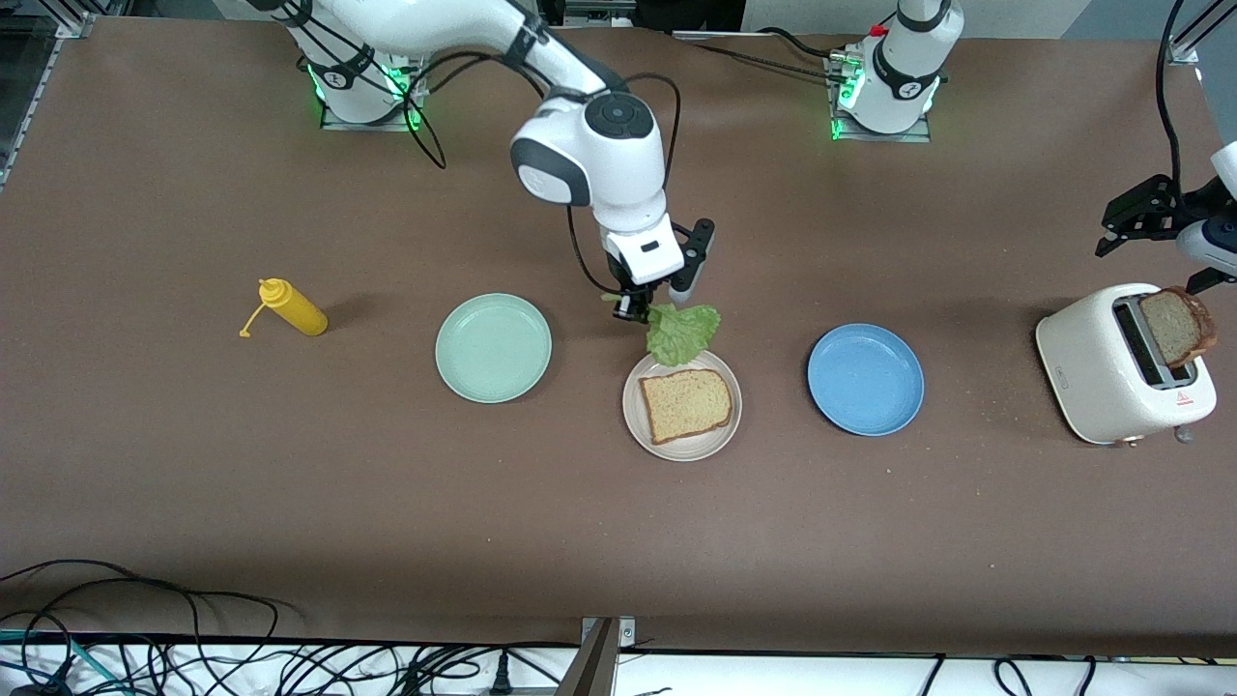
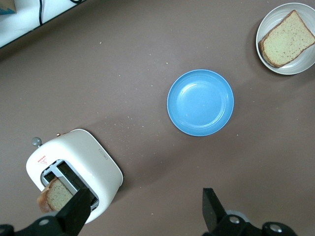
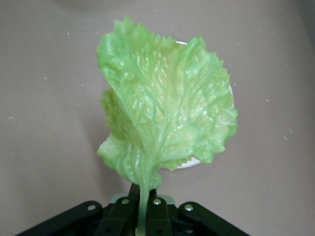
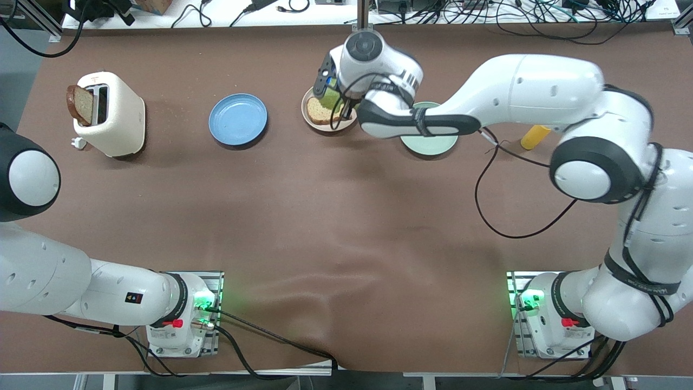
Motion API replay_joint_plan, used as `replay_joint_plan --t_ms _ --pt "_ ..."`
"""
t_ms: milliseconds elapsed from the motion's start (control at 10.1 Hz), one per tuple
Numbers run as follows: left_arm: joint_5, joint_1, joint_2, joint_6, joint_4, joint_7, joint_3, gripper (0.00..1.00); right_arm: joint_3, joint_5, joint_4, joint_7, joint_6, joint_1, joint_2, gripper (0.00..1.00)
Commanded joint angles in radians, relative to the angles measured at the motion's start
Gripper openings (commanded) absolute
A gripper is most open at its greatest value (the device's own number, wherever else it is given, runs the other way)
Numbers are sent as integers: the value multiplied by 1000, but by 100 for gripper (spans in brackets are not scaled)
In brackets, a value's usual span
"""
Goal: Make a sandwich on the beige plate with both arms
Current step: 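Carry the lettuce leaf with the right gripper over the bread, then lower the lettuce onto the bread and open the right gripper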
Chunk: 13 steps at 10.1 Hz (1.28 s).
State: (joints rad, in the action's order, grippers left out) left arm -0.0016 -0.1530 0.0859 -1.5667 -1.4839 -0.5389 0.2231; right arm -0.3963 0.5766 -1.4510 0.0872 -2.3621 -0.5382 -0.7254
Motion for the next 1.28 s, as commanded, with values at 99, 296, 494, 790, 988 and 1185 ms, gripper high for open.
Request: replay_joint_plan --t_ms 99,296,494,790,988,1185 --pt "-20 4 8 22 27 -26 2 100 31 109 40 6 -142 0 -115 0" --pt "-20 4 8 22 27 -26 2 100 51 141 46 3 -222 -2 -150 0" --pt "-20 4 8 22 27 -24 2 100 60 143 102 0 -293 -3 -208 0" --pt "-18 4 8 22 27 -24 2 100 73 138 207 -50 -324 -14 -294 0" --pt "-18 4 8 22 25 -24 2 100 88 141 210 -52 -339 -23 -304 0" --pt "-20 3 8 22 25 -24 2 100 112 137 218 -53 -367 -25 -319 0"
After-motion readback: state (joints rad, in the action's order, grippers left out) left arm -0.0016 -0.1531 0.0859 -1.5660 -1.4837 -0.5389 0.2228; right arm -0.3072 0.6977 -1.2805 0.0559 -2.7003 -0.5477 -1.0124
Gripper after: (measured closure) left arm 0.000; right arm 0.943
